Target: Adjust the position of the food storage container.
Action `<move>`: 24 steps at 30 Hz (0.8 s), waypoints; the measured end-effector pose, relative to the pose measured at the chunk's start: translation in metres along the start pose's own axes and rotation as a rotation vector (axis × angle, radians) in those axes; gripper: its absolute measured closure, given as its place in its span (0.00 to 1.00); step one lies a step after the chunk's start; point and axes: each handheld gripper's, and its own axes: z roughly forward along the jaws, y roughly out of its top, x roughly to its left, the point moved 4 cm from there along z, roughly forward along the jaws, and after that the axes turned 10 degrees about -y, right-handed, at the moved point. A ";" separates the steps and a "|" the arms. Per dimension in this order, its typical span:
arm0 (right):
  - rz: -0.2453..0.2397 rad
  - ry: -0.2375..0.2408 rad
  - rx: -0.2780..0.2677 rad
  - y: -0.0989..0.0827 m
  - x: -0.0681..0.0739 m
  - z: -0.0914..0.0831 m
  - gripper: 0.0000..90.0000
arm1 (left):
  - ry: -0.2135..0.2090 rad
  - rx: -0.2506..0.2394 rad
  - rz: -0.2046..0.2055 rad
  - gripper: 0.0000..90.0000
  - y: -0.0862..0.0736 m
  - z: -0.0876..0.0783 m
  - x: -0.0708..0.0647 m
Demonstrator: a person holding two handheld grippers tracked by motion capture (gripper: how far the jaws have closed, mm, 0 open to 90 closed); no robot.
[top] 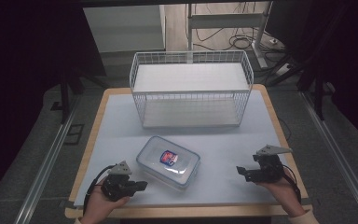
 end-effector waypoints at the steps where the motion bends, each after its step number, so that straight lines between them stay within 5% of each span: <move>1: 0.000 0.000 0.000 0.000 0.000 0.000 0.16 | 0.000 0.000 0.000 0.99 0.000 0.000 0.000; 13: -0.004 0.000 0.009 -0.001 0.001 0.003 0.17 | -0.062 0.075 0.065 0.99 0.013 0.036 -0.022; 24: -0.004 -0.001 0.011 -0.001 0.000 0.003 0.17 | -0.068 0.077 0.081 1.00 0.022 0.050 -0.028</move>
